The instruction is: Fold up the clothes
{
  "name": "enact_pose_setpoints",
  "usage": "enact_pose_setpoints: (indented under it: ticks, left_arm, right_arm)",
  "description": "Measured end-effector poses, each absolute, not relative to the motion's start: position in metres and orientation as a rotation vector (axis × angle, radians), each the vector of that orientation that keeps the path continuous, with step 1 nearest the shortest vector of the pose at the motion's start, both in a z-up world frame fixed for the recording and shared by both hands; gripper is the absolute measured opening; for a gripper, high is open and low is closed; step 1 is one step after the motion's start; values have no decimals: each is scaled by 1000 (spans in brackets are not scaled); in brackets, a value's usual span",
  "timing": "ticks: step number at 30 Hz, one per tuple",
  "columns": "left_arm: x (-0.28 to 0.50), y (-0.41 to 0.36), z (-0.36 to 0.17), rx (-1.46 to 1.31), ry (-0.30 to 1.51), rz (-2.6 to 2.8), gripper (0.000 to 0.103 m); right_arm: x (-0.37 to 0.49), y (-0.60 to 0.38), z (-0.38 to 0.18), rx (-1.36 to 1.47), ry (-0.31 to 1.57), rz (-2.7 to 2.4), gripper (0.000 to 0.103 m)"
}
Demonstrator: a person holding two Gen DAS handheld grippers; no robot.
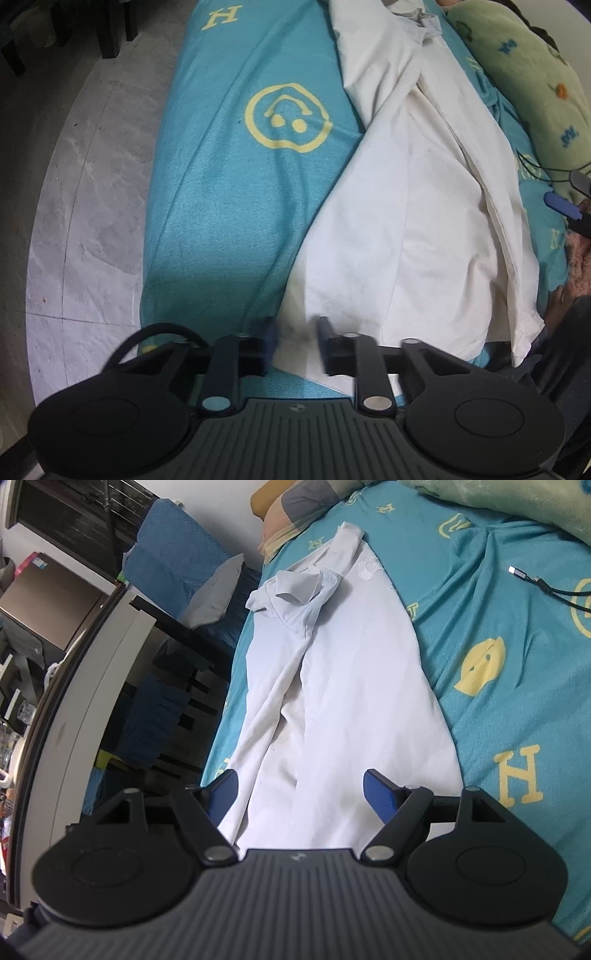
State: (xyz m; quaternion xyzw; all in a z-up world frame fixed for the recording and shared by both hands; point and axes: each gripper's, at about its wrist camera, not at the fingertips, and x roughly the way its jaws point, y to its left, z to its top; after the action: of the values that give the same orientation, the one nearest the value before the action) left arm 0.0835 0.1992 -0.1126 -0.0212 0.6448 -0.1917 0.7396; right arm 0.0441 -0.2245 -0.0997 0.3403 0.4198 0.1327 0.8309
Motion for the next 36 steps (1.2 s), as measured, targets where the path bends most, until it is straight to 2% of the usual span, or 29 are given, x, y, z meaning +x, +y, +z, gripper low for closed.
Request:
enact_pose_setpoints:
  ticks: [2,10,13,17,25,28,30,33,36]
  left_arm:
    - [79,191,-102,10,1383,-428,2]
    - [38,128,-14,172,1181,-532,2]
    - [20,79,5,172,1131,-609,1]
    - [2,14,-8,163,1134,-710,1]
    - [10,-37,-106,113,1356,-709,3]
    - [23,-33,-107,36,1356,-669,19]
    - [34,-29,-101,-29,1332,-640,43]
    - [55,-26,-91,-92,1242,-565,58]
    - [78,-23,-89,-128,1134,-471,63]
  right_arm:
    - [44,-225,-99,727,889,281,77]
    - [38,-227,-89,715,851,289,77]
    - [34,-231,-83,708,824,287,77]
    - [31,-241,-76,699,783,259,77]
    - [32,-252,-71,646,738,224,77]
    - [31,-253,-68,612,717,215,77]
    - [32,-255,-66,591,698,209,77]
    - [42,-257,-65,565,690,202,77]
    - [65,-255,-67,553,691,219,77]
